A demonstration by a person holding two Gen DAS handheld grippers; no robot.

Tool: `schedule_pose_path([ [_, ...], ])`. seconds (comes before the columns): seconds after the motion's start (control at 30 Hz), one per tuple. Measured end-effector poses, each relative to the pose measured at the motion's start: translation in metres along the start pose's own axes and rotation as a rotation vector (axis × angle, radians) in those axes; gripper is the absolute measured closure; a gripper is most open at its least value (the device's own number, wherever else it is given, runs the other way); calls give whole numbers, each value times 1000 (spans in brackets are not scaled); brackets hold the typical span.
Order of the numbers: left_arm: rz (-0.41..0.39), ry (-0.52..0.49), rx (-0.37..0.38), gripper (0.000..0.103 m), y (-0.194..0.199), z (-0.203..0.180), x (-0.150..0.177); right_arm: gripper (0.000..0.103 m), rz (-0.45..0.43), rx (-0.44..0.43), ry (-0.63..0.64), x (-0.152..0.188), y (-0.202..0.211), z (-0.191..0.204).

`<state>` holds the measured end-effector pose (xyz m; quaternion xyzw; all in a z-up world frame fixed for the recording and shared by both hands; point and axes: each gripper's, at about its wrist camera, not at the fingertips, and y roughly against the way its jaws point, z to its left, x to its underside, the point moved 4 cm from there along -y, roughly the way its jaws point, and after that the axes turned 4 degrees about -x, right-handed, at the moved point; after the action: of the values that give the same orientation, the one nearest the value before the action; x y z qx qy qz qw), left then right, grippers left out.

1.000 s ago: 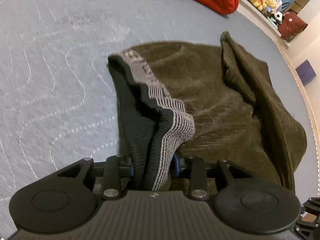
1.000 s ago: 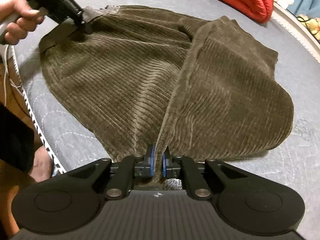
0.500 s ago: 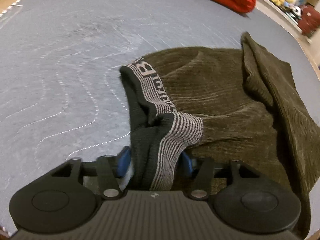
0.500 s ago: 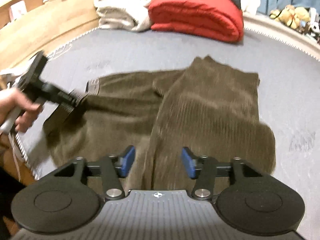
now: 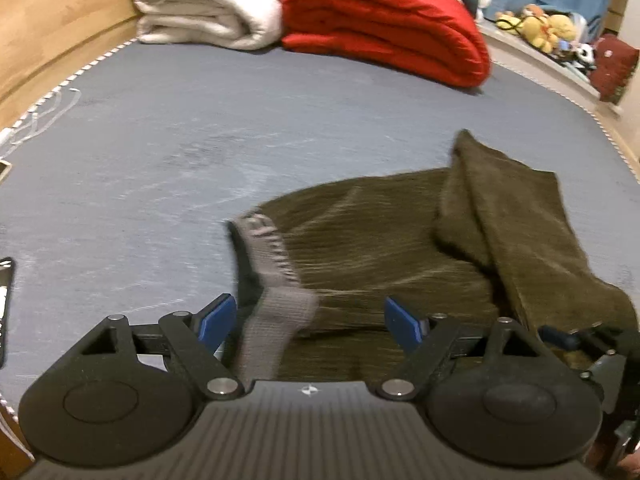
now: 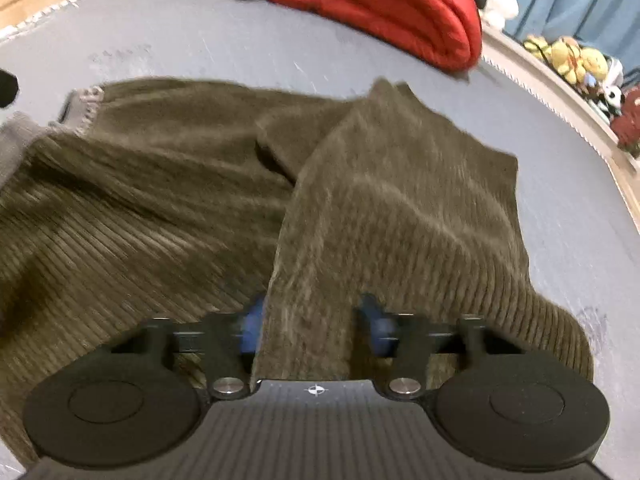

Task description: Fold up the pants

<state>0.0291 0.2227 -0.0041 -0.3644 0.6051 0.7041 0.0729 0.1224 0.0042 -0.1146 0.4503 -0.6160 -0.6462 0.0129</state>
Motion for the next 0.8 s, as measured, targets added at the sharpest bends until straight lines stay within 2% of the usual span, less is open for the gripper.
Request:
schedule_pose_path([
  [0.1,3,-29,40,18,-9,-21,-1,94,-9,-29,-22,7,8,-15],
  [0.3,-8,-81,86,18,-24,-64,5,96,-59,2,-21,47,62,-68],
  [0.4,13,-88,132,18,-30,-85,7,96,-48,9,-71,83,92,-109],
  [0.5,11,-139,142,18,-34,-106,14,96,-9,-4,-107,132,118,-139],
  [0.6,42,-158,154,18,-41,-118,21,96,73,-75,-91,189,134,-146],
  [0.7,75,-150,159,18,-47,-123,26,94,167,-225,28,234,139,-123],
  [0.8,97,-152,160,18,-50,-126,30,91,139,-267,83,235,152,-116],
])
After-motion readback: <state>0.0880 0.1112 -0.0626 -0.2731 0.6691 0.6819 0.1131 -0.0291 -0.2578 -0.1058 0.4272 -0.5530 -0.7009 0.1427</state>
